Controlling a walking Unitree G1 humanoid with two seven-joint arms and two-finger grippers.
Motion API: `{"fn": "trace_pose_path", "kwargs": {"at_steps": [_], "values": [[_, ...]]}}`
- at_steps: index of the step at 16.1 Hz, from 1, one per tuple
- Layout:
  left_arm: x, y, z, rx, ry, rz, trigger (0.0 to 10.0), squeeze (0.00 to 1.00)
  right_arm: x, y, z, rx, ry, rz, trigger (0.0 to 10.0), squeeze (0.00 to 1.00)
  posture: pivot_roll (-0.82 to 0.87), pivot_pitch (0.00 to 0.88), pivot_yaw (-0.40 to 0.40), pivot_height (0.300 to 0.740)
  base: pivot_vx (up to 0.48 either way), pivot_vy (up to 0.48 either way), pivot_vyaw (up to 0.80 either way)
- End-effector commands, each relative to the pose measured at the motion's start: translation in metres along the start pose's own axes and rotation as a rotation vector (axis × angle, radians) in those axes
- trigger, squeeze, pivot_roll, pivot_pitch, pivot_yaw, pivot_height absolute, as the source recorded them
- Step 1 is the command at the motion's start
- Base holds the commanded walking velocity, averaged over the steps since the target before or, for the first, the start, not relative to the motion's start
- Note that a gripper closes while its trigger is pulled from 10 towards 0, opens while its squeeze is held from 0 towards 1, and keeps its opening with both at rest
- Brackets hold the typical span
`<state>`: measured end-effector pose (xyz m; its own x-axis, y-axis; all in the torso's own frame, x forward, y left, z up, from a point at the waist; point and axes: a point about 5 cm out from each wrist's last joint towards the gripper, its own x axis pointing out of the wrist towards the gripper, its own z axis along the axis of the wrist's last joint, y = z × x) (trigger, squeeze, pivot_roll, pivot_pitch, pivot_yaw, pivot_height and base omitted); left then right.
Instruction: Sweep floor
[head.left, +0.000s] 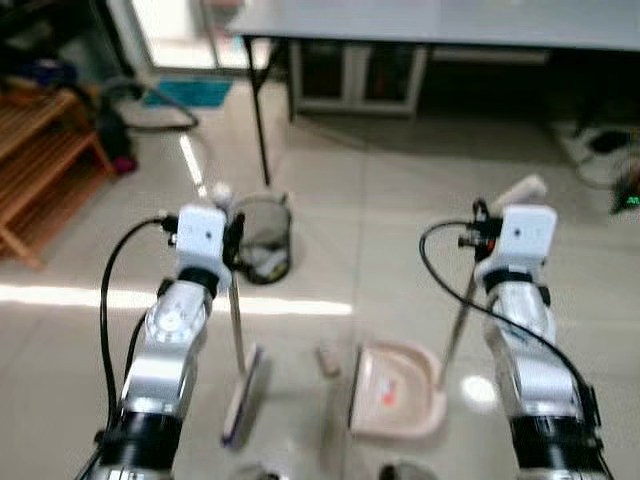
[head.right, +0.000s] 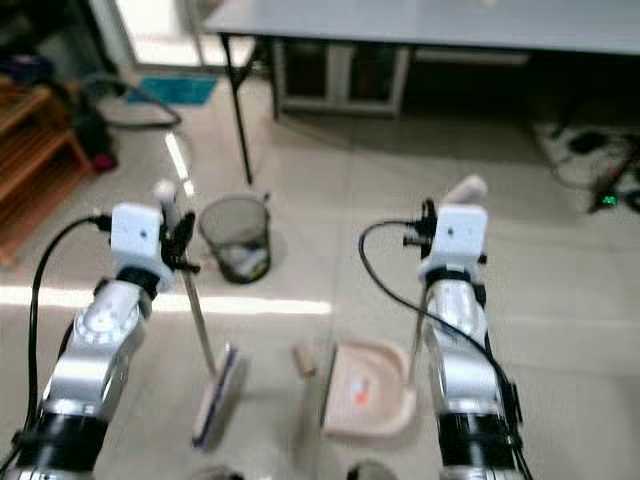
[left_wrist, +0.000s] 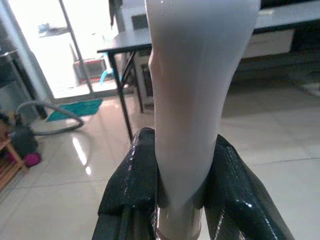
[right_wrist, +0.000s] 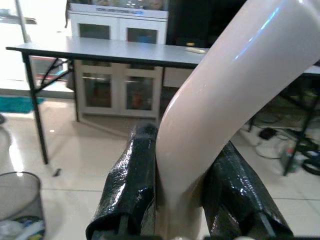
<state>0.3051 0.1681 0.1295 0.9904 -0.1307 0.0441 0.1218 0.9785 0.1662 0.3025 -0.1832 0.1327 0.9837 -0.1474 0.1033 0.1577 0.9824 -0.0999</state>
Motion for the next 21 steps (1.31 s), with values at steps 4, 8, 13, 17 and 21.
{"fn": "trace_pose_path", "kwargs": {"at_steps": [4, 8, 13, 17, 21], "values": [[0.005, 0.006, 0.015, 0.041, -0.075, 0.04, 10.0, 0.0, -0.001, 0.009, 0.004, 0.024, -0.012, 0.037, 10.0, 0.0, 0.01, 0.065, 0.046, 0.74, 0.0, 0.0, 0.0], [0.006, 0.004, 0.016, 0.022, -0.084, 0.021, 10.0, 0.0, 0.0, 0.015, 0.005, 0.05, -0.016, 0.063, 10.0, 0.0, 0.01, 0.064, 0.044, 0.74, 0.29, 0.0, 0.0], [0.008, 0.002, 0.016, 0.013, -0.084, 0.016, 10.0, 0.0, 0.004, 0.016, 0.009, 0.066, -0.022, 0.078, 10.0, 0.0, 0.01, 0.06, 0.043, 0.74, 0.359, 0.0, 0.0], [0.008, 0.004, 0.016, 0.017, -0.083, 0.018, 10.0, 0.0, 0.005, 0.018, 0.01, 0.072, -0.031, 0.079, 10.0, 0.0, 0.02, 0.064, 0.041, 0.74, 0.385, 0.0, 0.0], [0.008, 0.005, 0.015, 0.014, -0.078, 0.022, 10.0, 0.0, 0.005, 0.016, 0.01, 0.067, -0.035, 0.079, 10.0, 0.0, 0.01, 0.071, 0.037, 0.74, 0.381, 0.0, 0.0]]}}
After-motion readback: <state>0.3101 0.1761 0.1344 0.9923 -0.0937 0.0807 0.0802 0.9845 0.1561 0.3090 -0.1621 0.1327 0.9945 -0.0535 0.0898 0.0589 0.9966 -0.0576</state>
